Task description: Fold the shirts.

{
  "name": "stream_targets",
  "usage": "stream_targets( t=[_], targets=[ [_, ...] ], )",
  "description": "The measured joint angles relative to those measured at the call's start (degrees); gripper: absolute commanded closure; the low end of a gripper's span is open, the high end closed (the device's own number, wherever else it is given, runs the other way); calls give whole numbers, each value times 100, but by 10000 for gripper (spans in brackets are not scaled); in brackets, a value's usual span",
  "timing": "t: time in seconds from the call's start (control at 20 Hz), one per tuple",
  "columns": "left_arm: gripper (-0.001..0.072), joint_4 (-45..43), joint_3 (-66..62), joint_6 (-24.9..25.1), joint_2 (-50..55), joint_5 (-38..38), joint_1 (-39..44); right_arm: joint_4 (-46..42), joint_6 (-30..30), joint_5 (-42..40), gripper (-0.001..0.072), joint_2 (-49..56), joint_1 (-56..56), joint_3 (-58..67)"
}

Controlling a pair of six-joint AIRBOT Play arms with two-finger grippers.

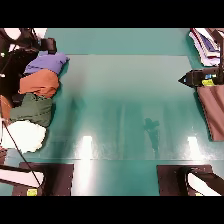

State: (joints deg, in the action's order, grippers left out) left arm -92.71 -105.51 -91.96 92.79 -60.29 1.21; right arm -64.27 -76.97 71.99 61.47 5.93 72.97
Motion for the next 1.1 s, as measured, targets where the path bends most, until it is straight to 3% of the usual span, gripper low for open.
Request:
stream_targets(
  t=[0.35,0.75,0.85,0.95,1.1],
  targets=[
    [54,-105,0,-70,1257,785,-699,22,-74,4,698,0,0,0],
    [73,-26,-68,57,1847,1429,-883,28,-157,22,698,0,0,0],
    [341,20,-70,76,1919,1543,-890,28,-160,22,698,0,0,0],
    [685,24,-74,79,1947,1690,-892,44,-170,26,698,0,0,0],
    [683,22,-133,96,1952,1731,-898,109,-175,50,699,0,0,0]
  ],
)
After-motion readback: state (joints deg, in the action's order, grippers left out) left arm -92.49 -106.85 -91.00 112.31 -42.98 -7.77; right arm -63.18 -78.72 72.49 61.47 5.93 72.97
